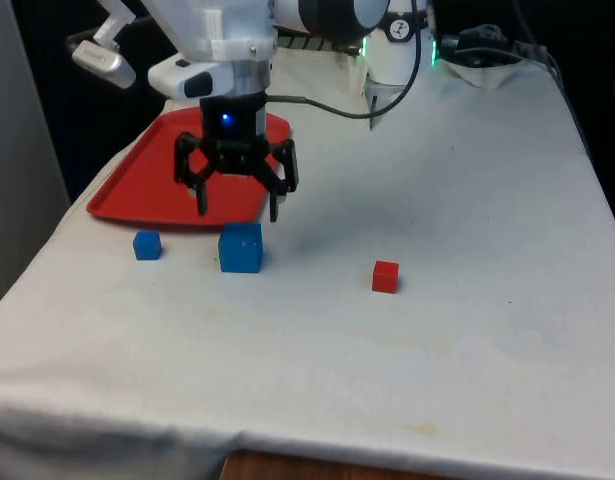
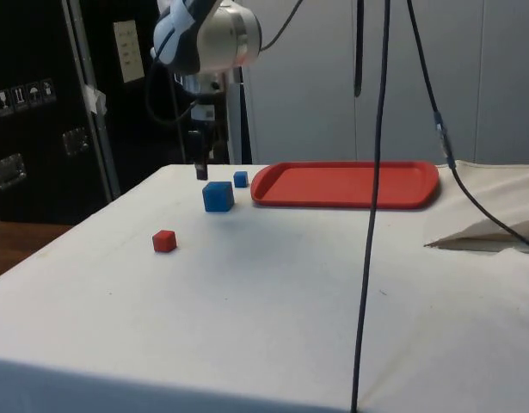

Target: Pick up the largest block and place it onto the tray.

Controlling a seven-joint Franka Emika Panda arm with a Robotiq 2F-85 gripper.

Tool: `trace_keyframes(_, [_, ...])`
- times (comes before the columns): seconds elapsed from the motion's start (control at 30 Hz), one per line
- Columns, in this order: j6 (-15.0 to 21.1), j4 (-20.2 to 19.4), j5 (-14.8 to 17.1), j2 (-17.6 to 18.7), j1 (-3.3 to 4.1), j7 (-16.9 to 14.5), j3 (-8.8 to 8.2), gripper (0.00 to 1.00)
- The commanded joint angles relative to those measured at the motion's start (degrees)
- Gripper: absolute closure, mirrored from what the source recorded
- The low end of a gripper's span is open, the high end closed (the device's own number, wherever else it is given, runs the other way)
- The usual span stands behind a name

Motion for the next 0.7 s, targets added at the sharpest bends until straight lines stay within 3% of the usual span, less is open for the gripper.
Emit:
trace_keyframes(0.0, [0.11, 0.40, 0.29, 0.52, -0.29, -0.23, 0.23, 0.00])
trace_keyframes(0.1, [0.00, 0.11, 0.11, 0.52, 0.00, 0.00, 0.00, 0.00])
trace_keyframes(0.2, [0.40, 0.63, 0.86, 1.49, -0.57, -0.46, 0.57, 0.00])
trace_keyframes(0.37, [0.40, 0.80, 2.01, 2.58, -0.69, -1.20, 0.46, 0.00])
trace_keyframes(0.4, [0.17, 0.40, 1.66, 2.29, -0.11, -0.80, -0.06, 0.00])
trace_keyframes(0.43, [0.46, 0.86, 2.41, 2.86, -0.69, -1.43, 0.46, 0.00])
trace_keyframes(0.67, [0.23, 1.66, 5.33, 4.87, -1.09, -3.55, 0.23, 0.00])
